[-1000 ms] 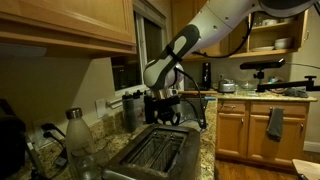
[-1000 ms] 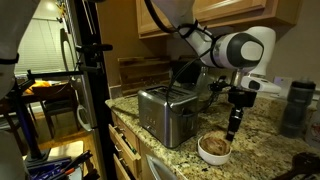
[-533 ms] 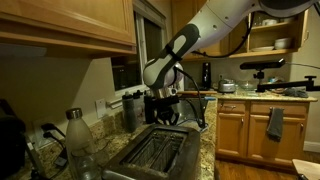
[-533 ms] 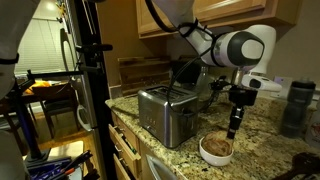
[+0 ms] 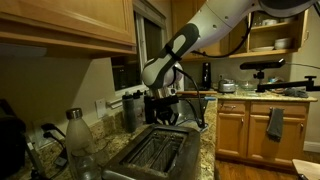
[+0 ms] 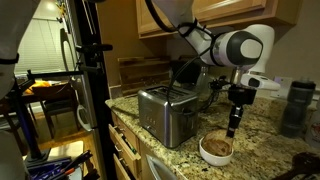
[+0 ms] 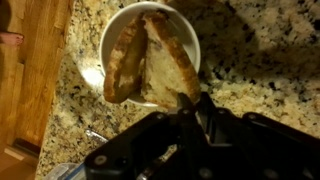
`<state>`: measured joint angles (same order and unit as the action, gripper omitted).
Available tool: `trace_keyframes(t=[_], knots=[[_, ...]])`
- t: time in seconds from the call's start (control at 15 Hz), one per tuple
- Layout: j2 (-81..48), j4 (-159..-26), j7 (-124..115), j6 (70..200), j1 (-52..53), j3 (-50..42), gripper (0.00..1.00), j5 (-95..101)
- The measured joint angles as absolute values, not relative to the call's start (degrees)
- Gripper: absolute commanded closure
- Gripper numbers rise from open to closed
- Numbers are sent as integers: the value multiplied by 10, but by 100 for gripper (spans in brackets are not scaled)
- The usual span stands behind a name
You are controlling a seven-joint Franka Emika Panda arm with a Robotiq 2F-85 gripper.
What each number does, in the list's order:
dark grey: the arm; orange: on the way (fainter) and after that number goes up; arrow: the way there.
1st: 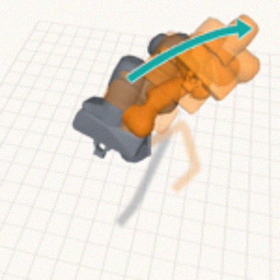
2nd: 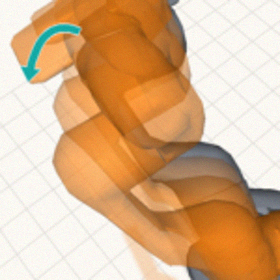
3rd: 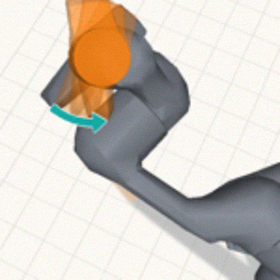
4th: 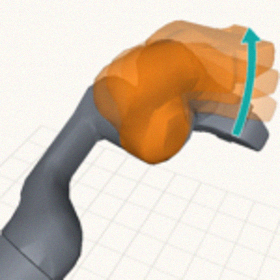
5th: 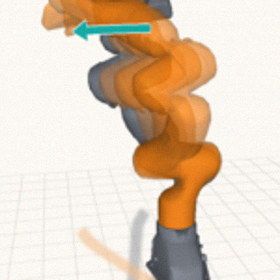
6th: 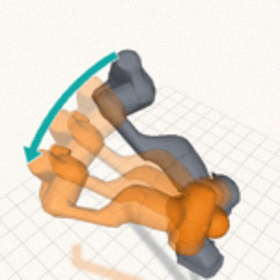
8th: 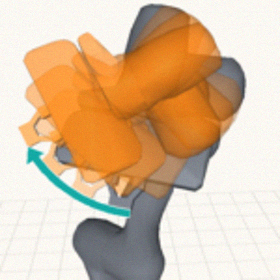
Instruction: Put two slices of bread into the toaster.
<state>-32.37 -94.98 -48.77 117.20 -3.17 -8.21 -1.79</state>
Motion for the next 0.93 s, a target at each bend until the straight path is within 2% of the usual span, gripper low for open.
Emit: trace_keyframes(t=[0.93], knots=[[-308,-935,-534,1174,-12,-87,90,-13]])
